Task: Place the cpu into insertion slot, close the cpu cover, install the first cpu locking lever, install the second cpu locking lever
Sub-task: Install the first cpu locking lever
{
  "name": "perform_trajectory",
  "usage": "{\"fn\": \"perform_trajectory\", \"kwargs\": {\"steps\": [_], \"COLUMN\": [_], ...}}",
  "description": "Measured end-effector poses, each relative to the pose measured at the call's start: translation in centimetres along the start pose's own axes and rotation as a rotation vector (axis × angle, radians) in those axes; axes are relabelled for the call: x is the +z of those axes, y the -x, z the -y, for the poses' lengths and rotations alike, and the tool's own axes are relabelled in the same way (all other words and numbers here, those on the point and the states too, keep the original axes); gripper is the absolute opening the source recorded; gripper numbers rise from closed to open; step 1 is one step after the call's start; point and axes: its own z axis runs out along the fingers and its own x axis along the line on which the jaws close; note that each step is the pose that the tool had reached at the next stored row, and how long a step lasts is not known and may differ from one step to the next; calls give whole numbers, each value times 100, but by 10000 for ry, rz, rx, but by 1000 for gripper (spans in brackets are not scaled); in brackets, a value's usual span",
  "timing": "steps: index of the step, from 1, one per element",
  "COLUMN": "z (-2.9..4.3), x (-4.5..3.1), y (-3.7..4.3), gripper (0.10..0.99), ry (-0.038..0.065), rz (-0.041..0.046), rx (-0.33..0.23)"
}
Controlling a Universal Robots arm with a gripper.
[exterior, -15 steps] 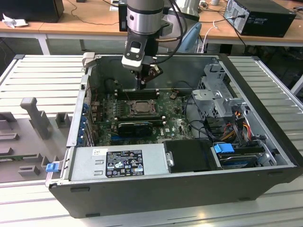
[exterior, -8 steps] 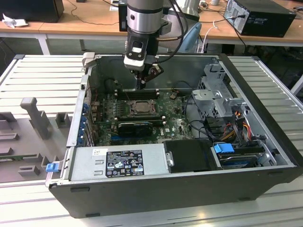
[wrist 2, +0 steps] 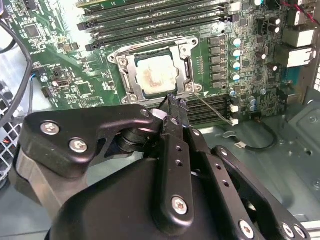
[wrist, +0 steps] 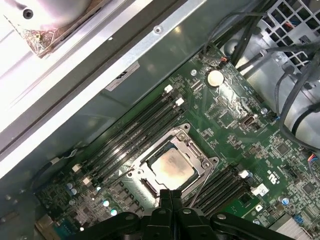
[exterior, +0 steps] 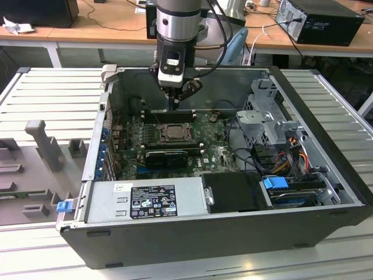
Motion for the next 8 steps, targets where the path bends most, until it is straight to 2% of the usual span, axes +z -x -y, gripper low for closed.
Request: {"fn": "perform_trajectory", "kwargs": {"steps": [8], "z": [0], "x": [0], "y": [0], "gripper": [106], "ry": [-13], "rz": [-12], "rx": [-439]}}
